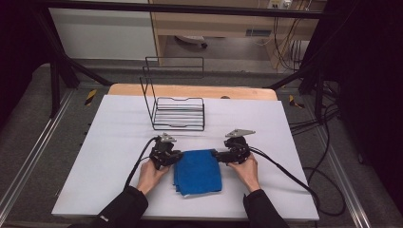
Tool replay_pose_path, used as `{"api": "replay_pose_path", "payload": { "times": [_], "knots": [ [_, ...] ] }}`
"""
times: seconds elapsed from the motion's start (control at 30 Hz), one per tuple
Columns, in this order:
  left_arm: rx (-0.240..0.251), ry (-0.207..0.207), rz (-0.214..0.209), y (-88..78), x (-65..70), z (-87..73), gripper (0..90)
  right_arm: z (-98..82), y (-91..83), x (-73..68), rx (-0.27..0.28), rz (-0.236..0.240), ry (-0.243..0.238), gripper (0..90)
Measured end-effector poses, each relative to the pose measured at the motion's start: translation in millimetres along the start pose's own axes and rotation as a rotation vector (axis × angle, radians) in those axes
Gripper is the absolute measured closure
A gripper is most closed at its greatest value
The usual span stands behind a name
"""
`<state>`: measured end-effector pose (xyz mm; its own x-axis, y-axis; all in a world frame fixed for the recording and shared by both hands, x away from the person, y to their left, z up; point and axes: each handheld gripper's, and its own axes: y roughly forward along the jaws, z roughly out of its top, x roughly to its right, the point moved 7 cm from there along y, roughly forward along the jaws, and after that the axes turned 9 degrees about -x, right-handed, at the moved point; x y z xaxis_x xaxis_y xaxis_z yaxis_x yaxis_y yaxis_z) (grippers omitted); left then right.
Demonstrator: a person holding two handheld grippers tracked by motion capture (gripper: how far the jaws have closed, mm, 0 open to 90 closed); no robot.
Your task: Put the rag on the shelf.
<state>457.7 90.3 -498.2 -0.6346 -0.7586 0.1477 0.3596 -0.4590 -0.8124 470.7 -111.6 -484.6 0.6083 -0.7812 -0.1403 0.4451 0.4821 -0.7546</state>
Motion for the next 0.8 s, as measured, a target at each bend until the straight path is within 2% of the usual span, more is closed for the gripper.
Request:
{"api": "replay_pose_path", "payload": {
  "times": [0.1,0.13,0.17,0.3,0.63,0.8],
  "knots": [
    [-0.001,0.001,-0.002,0.0,-0.1,0.1,80.6,-2.6,4.8,0.1,-0.016,-0.002,0.001,36.5],
    [-0.001,0.004,-0.001,0.0,-0.1,0.1,80.6,-4.0,6.5,-0.5,-0.021,-0.003,0.002,41.2],
    [-0.001,0.005,-0.001,0.0,-0.2,0.1,80.6,-4.0,6.5,-0.5,-0.021,-0.003,0.002,41.2],
    [-0.001,0.008,-0.007,0.0,-0.6,0.1,80.6,-6.8,9.3,-4.5,-0.039,0.024,0.017,50.1],
    [0.005,0.027,-0.012,0.1,-0.9,-0.1,80.5,-10.5,13.7,-10.4,-0.071,0.09,0.018,72.2],
    [0.007,0.039,-0.013,0.0,-1.5,-0.3,80.5,-10.9,13.8,-10.7,-0.081,0.107,0.02,78.2]
  ]
}}
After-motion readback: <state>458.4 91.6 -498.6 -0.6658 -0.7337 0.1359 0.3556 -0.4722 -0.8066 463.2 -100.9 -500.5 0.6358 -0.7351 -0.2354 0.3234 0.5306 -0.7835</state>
